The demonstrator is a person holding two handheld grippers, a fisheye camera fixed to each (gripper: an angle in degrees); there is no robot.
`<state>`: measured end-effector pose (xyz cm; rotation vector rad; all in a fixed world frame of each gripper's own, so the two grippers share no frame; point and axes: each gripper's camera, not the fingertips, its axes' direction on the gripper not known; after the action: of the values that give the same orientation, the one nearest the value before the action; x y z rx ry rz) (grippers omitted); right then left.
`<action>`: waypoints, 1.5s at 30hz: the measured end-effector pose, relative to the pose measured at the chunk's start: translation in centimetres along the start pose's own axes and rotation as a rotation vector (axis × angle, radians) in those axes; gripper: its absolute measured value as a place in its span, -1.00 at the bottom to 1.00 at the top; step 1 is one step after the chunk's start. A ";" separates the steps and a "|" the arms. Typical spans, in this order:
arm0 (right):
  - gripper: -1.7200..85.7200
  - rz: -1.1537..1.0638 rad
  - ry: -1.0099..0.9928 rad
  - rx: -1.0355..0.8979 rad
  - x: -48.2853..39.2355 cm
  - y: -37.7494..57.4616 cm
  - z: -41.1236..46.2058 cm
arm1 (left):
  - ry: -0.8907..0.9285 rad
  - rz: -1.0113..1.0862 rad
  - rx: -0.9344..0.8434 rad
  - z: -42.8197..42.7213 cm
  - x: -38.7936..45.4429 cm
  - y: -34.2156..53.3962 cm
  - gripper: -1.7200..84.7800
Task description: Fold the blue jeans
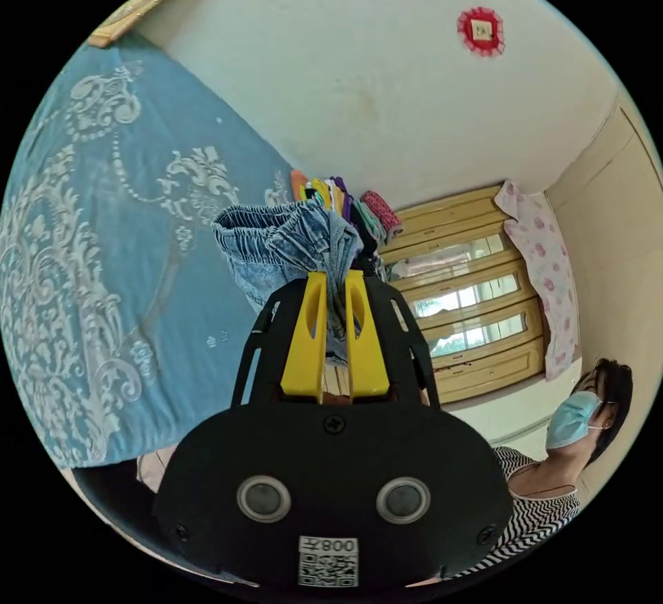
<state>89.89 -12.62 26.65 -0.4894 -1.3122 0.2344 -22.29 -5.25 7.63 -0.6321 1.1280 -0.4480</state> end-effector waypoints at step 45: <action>-0.96 0.001 0.694 0.790 13.2 16.0 -45.6 | -0.189 0.670 -0.432 70.7 30.3 -10.7 -0.88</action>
<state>138.81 -2.49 22.65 0.1134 -0.4677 0.5023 54.37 -15.44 14.26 -0.6082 1.1847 0.4321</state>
